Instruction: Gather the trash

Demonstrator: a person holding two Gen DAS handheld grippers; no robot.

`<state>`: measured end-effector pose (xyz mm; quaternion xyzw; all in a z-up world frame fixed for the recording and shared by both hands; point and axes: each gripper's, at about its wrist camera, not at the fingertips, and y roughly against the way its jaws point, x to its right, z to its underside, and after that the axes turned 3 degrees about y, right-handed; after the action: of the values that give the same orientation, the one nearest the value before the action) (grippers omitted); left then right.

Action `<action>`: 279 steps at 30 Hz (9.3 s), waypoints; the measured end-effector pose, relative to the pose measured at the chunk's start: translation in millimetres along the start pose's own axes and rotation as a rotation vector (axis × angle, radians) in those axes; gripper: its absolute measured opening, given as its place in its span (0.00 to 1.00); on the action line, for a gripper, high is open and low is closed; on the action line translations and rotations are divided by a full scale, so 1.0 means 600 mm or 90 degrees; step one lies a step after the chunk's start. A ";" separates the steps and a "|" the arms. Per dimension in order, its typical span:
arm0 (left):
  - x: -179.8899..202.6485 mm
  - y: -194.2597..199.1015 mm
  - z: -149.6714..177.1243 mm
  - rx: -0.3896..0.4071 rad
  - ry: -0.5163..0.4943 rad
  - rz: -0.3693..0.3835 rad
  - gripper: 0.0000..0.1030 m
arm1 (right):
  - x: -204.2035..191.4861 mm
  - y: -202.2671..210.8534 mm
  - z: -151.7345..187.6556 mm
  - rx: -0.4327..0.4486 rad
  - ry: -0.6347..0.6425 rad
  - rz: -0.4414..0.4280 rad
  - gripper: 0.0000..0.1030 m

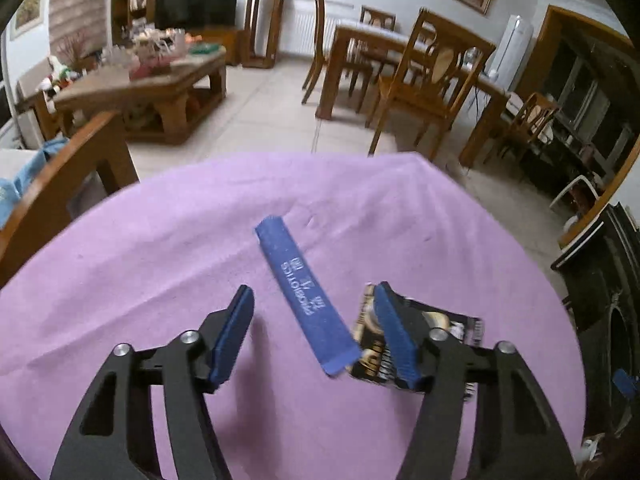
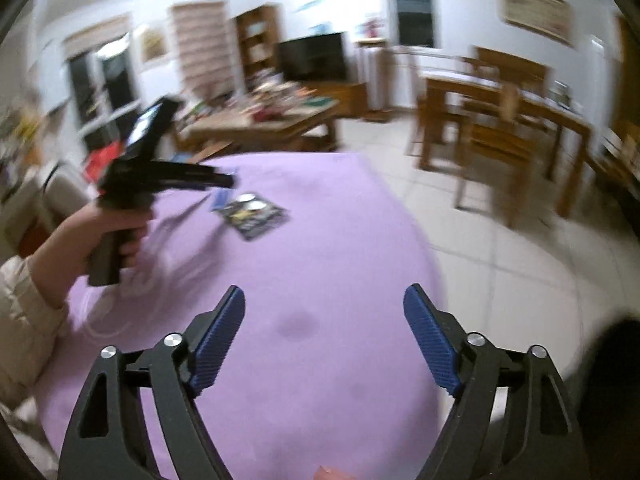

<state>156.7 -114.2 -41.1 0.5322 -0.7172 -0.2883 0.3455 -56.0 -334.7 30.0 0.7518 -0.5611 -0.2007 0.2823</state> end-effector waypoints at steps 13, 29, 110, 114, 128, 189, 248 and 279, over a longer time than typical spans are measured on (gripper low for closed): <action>-0.033 -0.005 -0.006 0.023 -0.034 -0.010 0.17 | -0.077 -0.239 -0.138 -0.147 0.102 -0.062 0.79; -0.012 -0.003 0.010 0.002 -0.070 0.071 0.17 | -0.029 -0.314 -0.163 -0.159 -0.150 -0.216 0.04; -0.122 0.092 -0.006 0.095 -0.019 0.031 0.01 | -0.115 -0.061 -0.103 -0.017 -0.043 -0.080 0.03; -0.164 0.143 -0.011 0.147 0.048 0.091 0.01 | -0.091 -0.004 -0.088 0.010 -0.062 -0.075 0.03; -0.151 0.020 -0.016 0.001 -0.119 -0.021 0.05 | -0.037 0.066 -0.016 0.009 -0.109 -0.087 0.04; 0.187 0.167 0.074 0.101 -0.264 0.304 0.14 | 0.105 0.196 0.060 0.123 -0.262 0.001 0.04; 0.238 0.188 0.178 0.155 -0.276 0.231 0.95 | 0.152 0.175 0.116 0.157 -0.312 0.154 0.91; -0.127 0.213 0.137 0.261 0.015 -0.143 0.95 | -0.158 -0.061 -0.083 0.244 -0.095 0.022 0.95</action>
<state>33.6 -2.9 -4.5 0.6714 -0.6926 -0.1667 0.2042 -26.0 -226.2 42.8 0.7651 -0.6211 -0.1405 0.0955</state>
